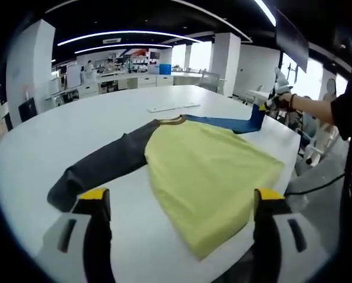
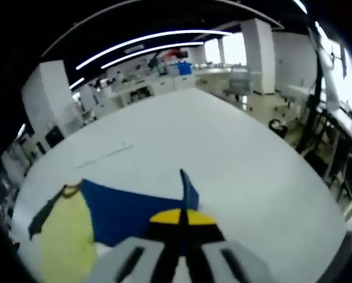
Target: Fold the garment on the visible template until the final outline fits inside the template.
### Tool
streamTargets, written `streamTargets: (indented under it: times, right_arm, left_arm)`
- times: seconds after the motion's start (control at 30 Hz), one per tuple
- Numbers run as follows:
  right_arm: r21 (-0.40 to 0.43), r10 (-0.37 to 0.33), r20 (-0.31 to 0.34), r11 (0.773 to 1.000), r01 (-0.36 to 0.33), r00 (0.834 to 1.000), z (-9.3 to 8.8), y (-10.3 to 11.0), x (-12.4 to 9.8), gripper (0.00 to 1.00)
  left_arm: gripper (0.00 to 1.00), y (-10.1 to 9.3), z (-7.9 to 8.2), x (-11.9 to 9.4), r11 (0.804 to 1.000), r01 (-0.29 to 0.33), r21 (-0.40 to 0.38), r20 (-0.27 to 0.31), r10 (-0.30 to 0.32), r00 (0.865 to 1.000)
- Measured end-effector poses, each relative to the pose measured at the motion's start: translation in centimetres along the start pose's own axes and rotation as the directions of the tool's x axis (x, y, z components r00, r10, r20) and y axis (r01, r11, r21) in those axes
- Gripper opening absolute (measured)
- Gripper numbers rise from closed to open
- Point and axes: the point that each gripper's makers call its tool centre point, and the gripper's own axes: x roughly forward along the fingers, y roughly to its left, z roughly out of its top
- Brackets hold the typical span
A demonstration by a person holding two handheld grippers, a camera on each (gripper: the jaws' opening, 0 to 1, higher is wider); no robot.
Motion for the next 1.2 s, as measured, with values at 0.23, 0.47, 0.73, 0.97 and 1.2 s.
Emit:
streamTargets:
  times: [0.23, 0.47, 0.73, 0.97, 1.2]
  right_arm:
    - [-0.033, 0.04, -0.005, 0.999, -0.04, 0.999, 0.1, 2.6, -0.2, 0.0]
    - [-0.052, 0.084, 0.002, 0.995, -0.084, 0.996, 0.7, 6.2, -1.2, 0.0]
    - [-0.081, 0.13, -0.002, 0.988, -0.13, 0.992, 1.5, 9.1, -0.9, 0.0]
    - [-0.089, 0.18, -0.008, 0.98, -0.18, 0.984, 2.3, 11.9, -0.5, 0.0]
    - [-0.092, 0.223, -0.02, 0.97, -0.224, 0.975, 2.9, 14.9, -0.3, 0.0]
  left_arm:
    - [0.99, -1.1, 0.3, -0.4, 1.0, 0.024, -0.018, 0.004, -0.024, 1.0]
    - [0.99, -1.7, 0.6, -0.5, 1.0, 0.031, 0.004, -0.001, -0.03, 1.0]
    - [0.99, -1.6, 0.0, -0.4, 0.999, 0.038, -0.015, -0.004, -0.038, 0.999]
    - [0.99, -1.6, 0.1, -0.4, 0.998, 0.064, 0.008, -0.015, -0.064, 0.998]
    - [0.99, -2.0, 0.0, -0.2, 0.996, 0.083, 0.027, -0.022, -0.082, 0.996]
